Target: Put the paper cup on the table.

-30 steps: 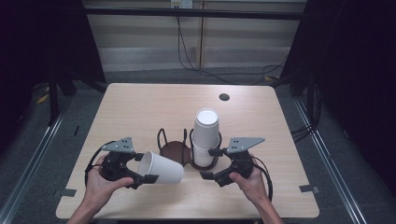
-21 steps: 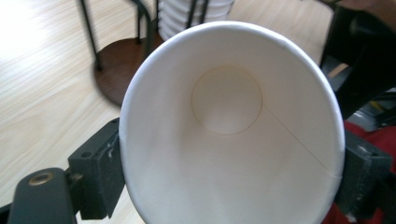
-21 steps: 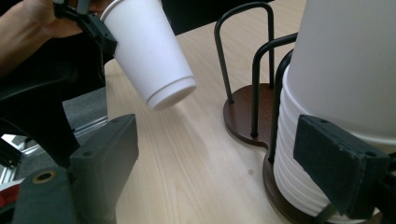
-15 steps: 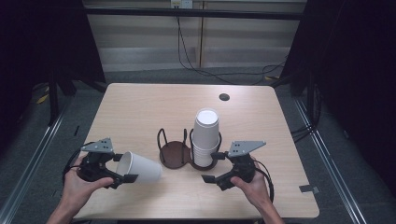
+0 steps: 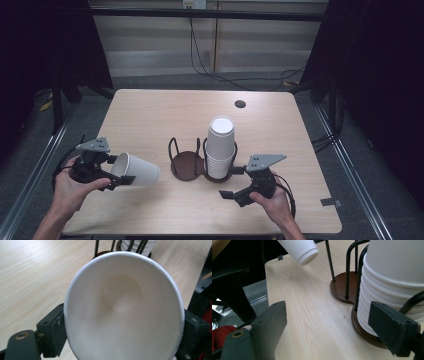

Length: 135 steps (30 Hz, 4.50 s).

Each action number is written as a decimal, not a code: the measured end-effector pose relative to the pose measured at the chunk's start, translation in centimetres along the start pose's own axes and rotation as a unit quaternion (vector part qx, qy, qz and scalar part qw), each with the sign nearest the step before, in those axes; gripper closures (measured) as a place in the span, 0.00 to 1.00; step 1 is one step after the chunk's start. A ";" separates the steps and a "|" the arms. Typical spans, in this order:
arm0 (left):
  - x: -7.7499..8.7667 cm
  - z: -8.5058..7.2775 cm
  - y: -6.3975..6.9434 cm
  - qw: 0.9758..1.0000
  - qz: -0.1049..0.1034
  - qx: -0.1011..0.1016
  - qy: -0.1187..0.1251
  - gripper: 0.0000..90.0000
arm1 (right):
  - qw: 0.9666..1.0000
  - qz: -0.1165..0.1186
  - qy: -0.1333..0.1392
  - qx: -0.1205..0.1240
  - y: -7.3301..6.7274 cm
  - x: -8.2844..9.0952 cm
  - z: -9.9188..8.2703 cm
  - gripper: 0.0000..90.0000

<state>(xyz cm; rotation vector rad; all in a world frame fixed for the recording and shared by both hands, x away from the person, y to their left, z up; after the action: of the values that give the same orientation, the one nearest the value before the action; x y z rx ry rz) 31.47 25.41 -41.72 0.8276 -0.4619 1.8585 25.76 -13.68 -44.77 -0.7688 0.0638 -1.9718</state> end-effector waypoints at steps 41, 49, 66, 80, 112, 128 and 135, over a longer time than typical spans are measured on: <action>-4.5 7.0 -5.9 0.980 0.030 -0.048 -0.190 0.15 | 1.000 -0.009 -0.001 -0.004 0.2 0.0 -0.2 0.16; -6.5 7.5 -6.3 0.972 0.040 -0.060 -0.224 0.14 | 1.000 -0.005 -0.004 -0.002 0.1 -0.1 -0.2 0.16; -10.4 8.5 -5.9 0.962 0.055 -0.084 -0.254 0.10 | 1.000 -0.017 -0.005 -0.011 0.5 -0.1 -0.4 0.16; -11.3 7.8 -5.7 0.972 0.021 -0.074 -0.222 0.06 | 1.000 -0.022 -0.011 -0.013 0.5 -0.3 -0.6 0.16; -9.9 3.0 -5.6 0.984 0.004 -0.063 -0.167 0.16 | 0.999 -0.044 -0.010 -0.024 1.1 -0.3 -0.7 0.16; -8.0 0.9 -4.8 0.992 0.026 -0.032 -0.118 0.18 | 0.998 -0.048 -0.008 -0.028 1.3 -0.1 -0.7 0.16; -7.2 -0.3 -4.4 0.997 0.015 0.000 -0.074 0.18 | 0.998 -0.048 -0.008 -0.029 1.3 -0.1 -0.7 0.16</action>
<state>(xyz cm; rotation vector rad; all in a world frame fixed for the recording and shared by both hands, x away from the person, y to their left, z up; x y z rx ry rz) 37.24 22.84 -47.40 0.9686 -0.5698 1.8318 26.38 -14.51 -45.85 -0.8379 0.0757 -2.0626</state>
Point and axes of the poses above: each handheld gripper's, and its own axes: x roughly backward along the jaws, z roughly out of its top, y roughly to its right, the point moved 4 cm from there along -x, roughly forward along the jaws, and after that the axes turned 10 degrees about -x, right-handed, at the moved point
